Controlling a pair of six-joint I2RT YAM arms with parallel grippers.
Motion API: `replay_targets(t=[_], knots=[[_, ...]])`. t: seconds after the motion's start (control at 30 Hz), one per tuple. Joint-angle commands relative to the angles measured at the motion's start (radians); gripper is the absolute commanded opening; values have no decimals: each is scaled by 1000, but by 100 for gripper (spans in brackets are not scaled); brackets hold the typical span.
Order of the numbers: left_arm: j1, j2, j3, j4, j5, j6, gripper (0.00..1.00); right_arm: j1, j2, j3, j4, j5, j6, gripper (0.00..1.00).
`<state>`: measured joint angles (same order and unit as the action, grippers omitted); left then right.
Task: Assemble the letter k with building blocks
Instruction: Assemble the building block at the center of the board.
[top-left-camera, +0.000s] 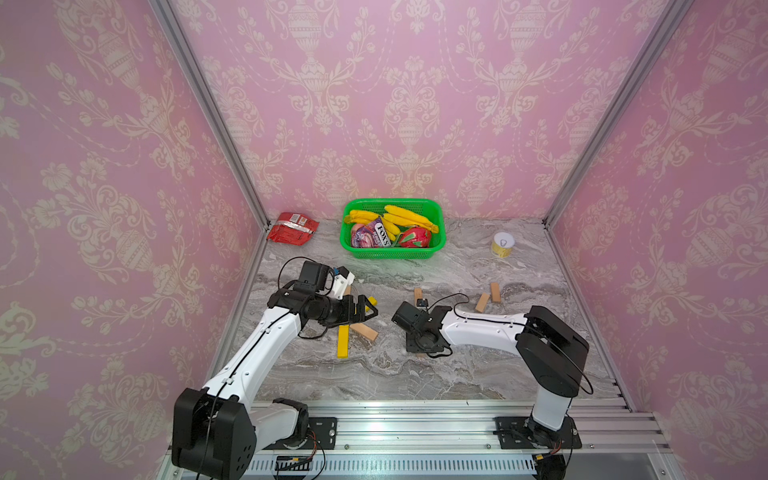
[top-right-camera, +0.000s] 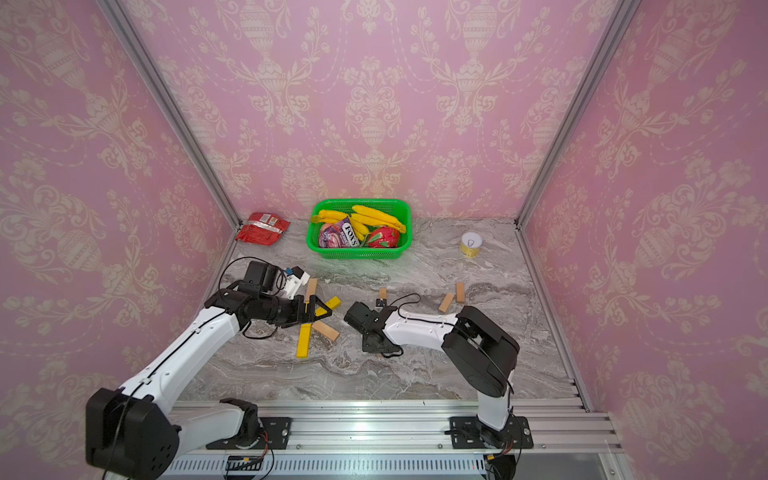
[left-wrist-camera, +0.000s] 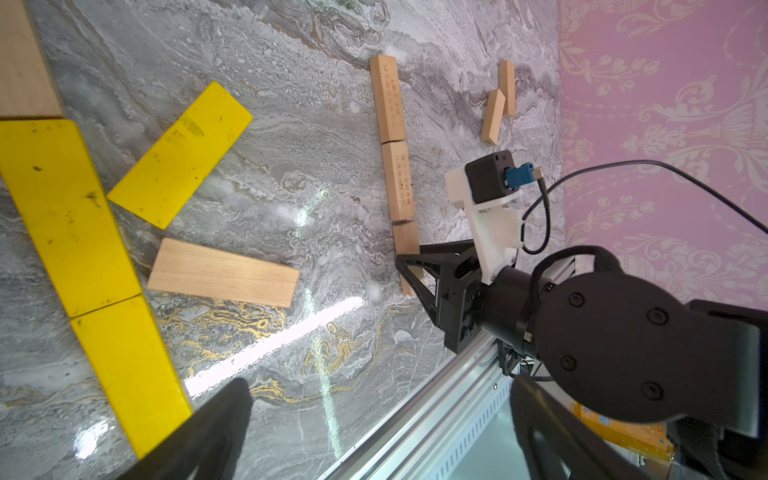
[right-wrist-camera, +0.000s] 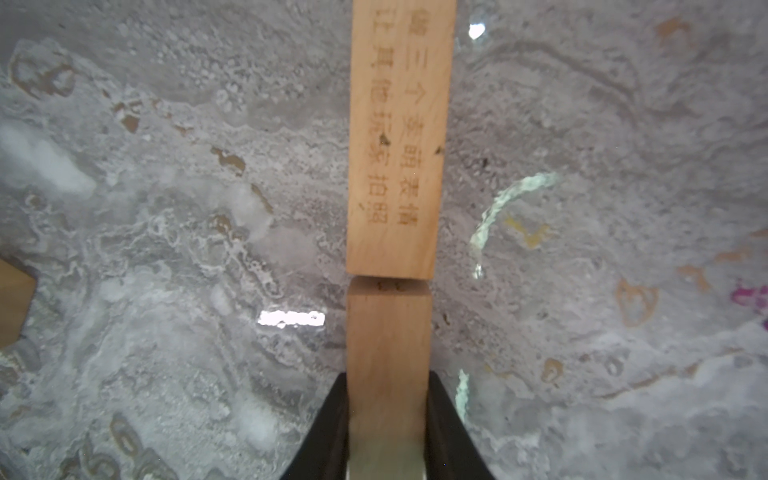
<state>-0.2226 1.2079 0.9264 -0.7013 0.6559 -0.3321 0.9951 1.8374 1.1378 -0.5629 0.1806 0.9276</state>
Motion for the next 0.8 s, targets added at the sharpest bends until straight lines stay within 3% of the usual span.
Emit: replay_targets(t=[0.0, 0.77], knots=[[11, -5, -11, -10, 10, -14, 99, -13, 54, -11, -12, 20, 1, 24], [10, -5, -11, -7, 16, -13, 99, -21, 74, -12, -10, 27, -6, 28]])
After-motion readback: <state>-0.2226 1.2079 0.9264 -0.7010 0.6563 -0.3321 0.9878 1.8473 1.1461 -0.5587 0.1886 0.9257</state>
